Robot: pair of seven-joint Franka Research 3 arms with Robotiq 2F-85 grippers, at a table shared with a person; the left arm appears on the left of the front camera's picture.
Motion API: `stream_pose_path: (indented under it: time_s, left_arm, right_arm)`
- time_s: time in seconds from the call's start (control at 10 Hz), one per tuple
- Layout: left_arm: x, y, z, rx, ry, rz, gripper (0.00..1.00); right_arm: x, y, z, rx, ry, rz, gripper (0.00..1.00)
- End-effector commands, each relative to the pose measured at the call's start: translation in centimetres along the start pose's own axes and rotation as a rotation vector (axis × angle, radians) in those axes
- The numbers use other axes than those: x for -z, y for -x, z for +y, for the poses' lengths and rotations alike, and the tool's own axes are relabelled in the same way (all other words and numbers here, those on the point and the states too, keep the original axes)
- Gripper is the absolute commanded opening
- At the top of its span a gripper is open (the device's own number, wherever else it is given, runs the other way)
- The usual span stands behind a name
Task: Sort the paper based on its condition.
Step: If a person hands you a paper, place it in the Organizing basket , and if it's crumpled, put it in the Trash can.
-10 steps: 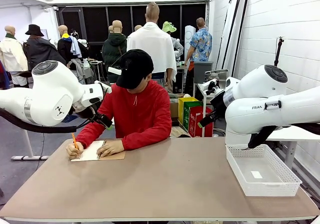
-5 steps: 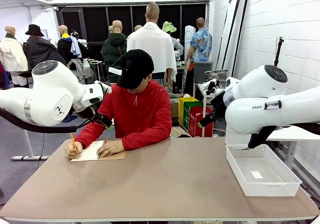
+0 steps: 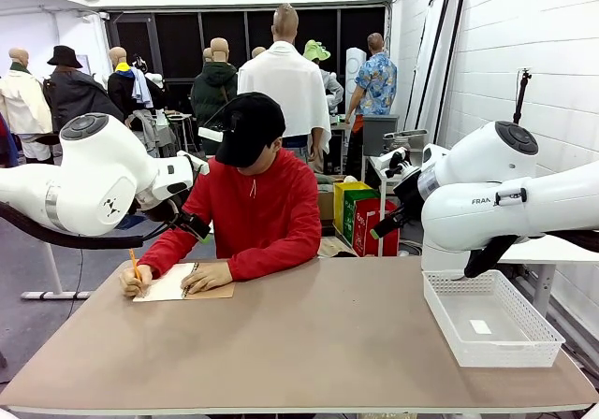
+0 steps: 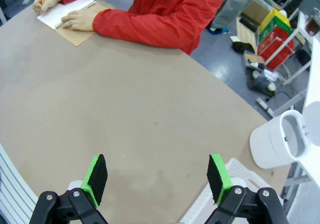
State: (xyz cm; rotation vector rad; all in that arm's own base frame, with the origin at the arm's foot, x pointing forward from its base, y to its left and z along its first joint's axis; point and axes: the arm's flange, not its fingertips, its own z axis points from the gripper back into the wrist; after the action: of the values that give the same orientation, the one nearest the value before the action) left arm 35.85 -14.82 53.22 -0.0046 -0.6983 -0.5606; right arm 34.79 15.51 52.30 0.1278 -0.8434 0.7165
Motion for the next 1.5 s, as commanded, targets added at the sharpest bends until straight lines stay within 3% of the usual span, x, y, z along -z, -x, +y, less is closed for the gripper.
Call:
stream_pose_path:
  time_s: [0.0, 1.4]
  left_arm:
    - [0.00, 0.01, -0.06, 0.004, 0.001, 0.002, 1.00]
    - [0.00, 0.01, -0.06, 0.004, 0.001, 0.002, 1.00]
  right_arm:
    - [-0.01, 0.01, -0.05, 0.001, -0.001, -0.001, 1.00]
    - [-0.01, 0.01, -0.05, 0.001, -0.001, -0.001, 1.00]
